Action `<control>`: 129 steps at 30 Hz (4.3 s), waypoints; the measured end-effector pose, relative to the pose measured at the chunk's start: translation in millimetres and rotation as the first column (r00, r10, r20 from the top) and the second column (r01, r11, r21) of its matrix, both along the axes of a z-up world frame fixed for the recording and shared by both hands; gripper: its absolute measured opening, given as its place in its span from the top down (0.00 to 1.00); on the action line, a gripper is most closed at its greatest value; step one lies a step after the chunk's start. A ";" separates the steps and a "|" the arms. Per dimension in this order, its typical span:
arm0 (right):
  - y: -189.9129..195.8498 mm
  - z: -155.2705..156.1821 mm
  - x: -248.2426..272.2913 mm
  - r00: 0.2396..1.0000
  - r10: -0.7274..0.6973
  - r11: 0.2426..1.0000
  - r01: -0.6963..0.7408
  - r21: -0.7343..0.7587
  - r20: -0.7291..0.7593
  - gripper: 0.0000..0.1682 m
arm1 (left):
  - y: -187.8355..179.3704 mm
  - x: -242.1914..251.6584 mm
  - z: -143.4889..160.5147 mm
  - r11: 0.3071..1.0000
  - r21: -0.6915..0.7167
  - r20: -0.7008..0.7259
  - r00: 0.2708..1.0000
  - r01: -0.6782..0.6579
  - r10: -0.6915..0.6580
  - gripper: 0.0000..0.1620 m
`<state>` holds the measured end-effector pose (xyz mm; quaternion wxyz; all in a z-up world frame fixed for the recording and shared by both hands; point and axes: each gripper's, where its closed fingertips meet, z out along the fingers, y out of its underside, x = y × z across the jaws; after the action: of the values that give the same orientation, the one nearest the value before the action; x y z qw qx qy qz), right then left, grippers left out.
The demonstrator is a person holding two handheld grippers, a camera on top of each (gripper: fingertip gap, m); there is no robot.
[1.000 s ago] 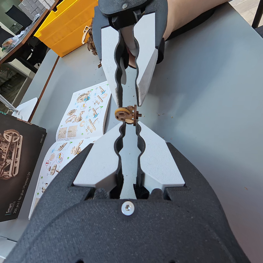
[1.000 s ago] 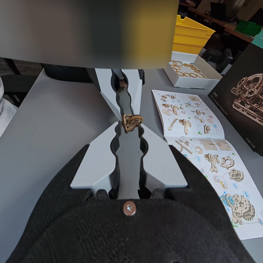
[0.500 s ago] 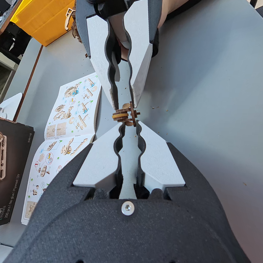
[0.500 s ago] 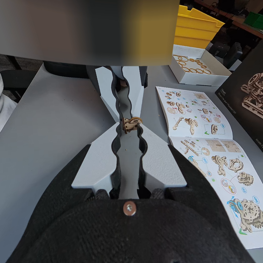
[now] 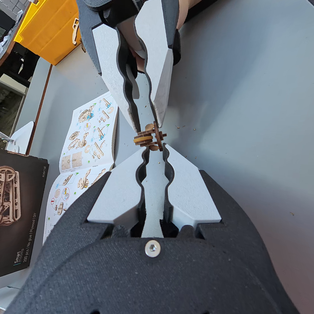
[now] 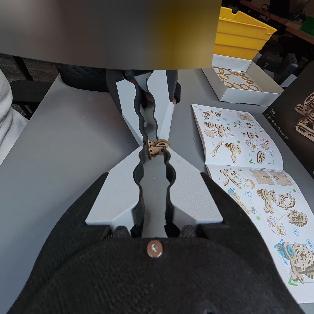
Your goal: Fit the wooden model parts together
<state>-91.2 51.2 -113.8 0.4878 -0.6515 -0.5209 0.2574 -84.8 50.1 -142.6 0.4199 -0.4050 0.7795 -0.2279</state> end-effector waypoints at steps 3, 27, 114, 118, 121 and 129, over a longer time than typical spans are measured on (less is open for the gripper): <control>1.8 0.8 0.9 1.000 -0.010 1.000 0.010 -0.004 -0.006 0.88 | 3.6 1.1 0.1 1.000 0.013 0.005 1.000 -0.018 0.018 0.92; 13.7 -9.9 5.3 0.989 -0.091 0.991 0.079 0.106 0.116 0.84 | 11.3 2.0 0.7 0.997 0.042 0.007 0.998 -0.062 0.062 0.93; 14.6 -34.1 9.6 0.937 -0.147 0.977 0.088 0.192 0.318 0.94 | 21.1 0.8 -11.6 0.992 0.007 -0.056 0.990 -0.128 0.129 0.93; 18.3 -37.2 10.7 0.918 -0.176 0.971 0.102 0.218 0.356 0.93 | 22.6 0.6 -11.6 0.991 0.017 -0.054 0.990 -0.132 0.132 0.93; 21.5 -35.5 10.9 0.907 -0.203 0.962 0.114 0.248 0.370 0.89 | 20.2 1.7 -11.6 0.992 0.030 -0.052 0.991 -0.121 0.122 0.93; 19.9 -36.4 8.1 0.877 -0.219 0.953 0.098 0.287 0.428 0.94 | 19.6 1.9 -11.4 0.989 0.106 -0.048 0.992 -0.107 0.113 0.93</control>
<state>-83.0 71.1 -150.2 0.4520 -0.6654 -0.5940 -0.0131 -82.9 69.8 -154.0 0.4312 -0.4311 0.7777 -0.1528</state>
